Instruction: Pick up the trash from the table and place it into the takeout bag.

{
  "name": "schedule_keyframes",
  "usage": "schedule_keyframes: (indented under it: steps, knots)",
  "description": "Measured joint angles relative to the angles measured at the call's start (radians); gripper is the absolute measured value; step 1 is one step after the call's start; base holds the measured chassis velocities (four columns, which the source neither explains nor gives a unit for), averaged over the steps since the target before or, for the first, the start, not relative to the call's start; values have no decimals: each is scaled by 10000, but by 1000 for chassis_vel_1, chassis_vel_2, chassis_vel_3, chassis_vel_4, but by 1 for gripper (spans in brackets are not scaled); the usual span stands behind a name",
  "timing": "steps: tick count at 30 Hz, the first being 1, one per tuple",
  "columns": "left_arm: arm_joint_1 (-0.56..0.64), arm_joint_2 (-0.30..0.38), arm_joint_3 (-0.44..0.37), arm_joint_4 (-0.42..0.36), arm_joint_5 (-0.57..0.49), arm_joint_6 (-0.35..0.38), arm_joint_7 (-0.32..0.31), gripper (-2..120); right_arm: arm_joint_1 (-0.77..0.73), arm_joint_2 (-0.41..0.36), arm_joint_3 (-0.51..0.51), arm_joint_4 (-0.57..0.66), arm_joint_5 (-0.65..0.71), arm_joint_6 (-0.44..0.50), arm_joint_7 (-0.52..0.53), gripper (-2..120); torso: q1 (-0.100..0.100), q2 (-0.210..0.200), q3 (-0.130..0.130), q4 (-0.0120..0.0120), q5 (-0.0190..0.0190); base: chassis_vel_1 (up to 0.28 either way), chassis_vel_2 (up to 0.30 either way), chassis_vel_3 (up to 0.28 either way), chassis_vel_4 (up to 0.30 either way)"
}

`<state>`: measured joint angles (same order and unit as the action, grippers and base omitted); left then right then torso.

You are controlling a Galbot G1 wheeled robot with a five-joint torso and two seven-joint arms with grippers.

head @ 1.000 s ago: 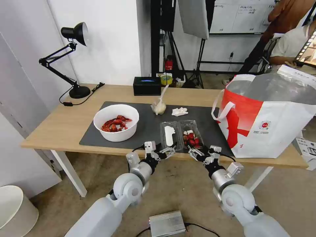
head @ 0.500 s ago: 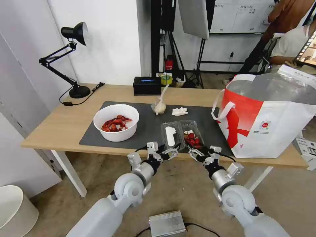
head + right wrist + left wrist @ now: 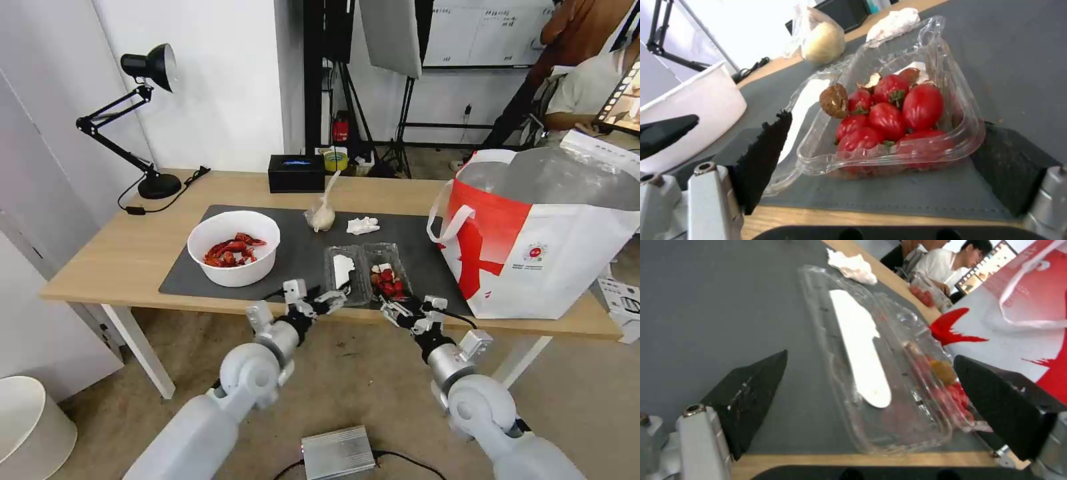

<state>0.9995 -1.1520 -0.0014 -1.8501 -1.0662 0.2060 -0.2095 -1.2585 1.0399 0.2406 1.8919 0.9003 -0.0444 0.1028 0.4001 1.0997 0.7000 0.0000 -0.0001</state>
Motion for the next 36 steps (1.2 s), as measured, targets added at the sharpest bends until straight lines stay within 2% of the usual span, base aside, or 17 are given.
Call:
schedule_keyframes:
  steps: [5, 15, 29, 36]
  knots:
    - [27, -17, 11, -19, 16, 172, -200, 100, 4, 36, -23, -2, -26, 19, -15, 91, 0, 2, -1, 0, 2, 0, 0, 0, 0]
    - [-284, 36, 164, -92, 19, 1120, -516, 100, -94, -50, 54, 146, -65, 57, -51, 91, 0, 3, -2, 2, 2, 0, 0, 0, 0]
    - [-521, 88, 377, -76, -73, 1330, -528, 100, -113, -46, 76, 165, -132, 88, -81, 91, 0, 3, -1, 1, 1, 0, 0, 0, 0]
    - [-635, 55, 513, -114, -460, 1356, -494, 100, -123, -25, 71, 165, -201, 100, -100, 91, 0, 2, 0, -1, 0, 0, 0, 0, 0]
